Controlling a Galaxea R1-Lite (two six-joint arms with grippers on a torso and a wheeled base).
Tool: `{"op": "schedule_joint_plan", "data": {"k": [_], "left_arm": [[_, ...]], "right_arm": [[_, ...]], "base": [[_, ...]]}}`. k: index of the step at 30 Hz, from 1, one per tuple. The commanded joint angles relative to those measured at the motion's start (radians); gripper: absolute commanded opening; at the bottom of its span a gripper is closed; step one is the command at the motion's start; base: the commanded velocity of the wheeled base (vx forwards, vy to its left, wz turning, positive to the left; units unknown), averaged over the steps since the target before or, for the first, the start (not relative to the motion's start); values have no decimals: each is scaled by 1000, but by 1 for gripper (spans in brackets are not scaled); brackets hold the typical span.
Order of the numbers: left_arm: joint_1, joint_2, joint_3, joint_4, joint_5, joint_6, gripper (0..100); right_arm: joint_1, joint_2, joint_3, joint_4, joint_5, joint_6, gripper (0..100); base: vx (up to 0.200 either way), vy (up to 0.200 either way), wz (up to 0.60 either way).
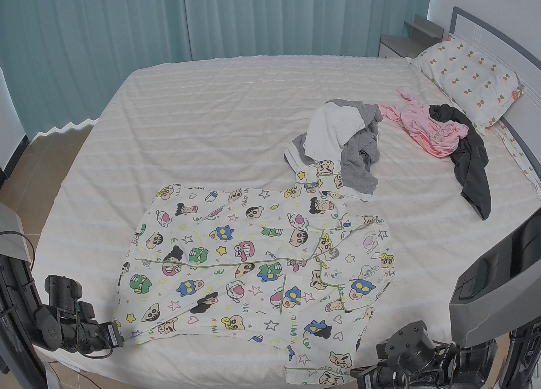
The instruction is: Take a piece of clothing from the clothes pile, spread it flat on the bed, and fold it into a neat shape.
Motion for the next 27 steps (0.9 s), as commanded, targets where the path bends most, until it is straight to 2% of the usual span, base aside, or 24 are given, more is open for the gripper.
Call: {"op": "schedule_joint_plan", "data": {"k": [1,3,4,13,19,23,26,27], "left_arm": [[3,-44,10,62,0,46,0],[3,-44,10,97,0,77,0],[3,-42,10,101,0,89,0],[3,-38,10,91,-6,88,0],[6,-38,10,91,-26,88,0],[9,-38,8,82,-29,88,0],[14,-35,10,70,-29,88,0],[24,-35,10,58,-29,86,0]], "right_arm": [[21,11,18,-1,1,0,0],[21,11,18,-1,1,0,0],[21,11,18,-3,1,2,100],[21,32,-56,0,-8,5,100],[10,25,-145,63,-10,3,100],[29,17,-234,204,-14,6,100],[39,11,-262,257,-26,6,100],[44,8,-306,315,-77,6,100]], "base": [[0,0,0],[0,0,0],[0,0,0],[0,0,0],[0,0,0],[0,0,0],[0,0,0],[0,0,0]]}}
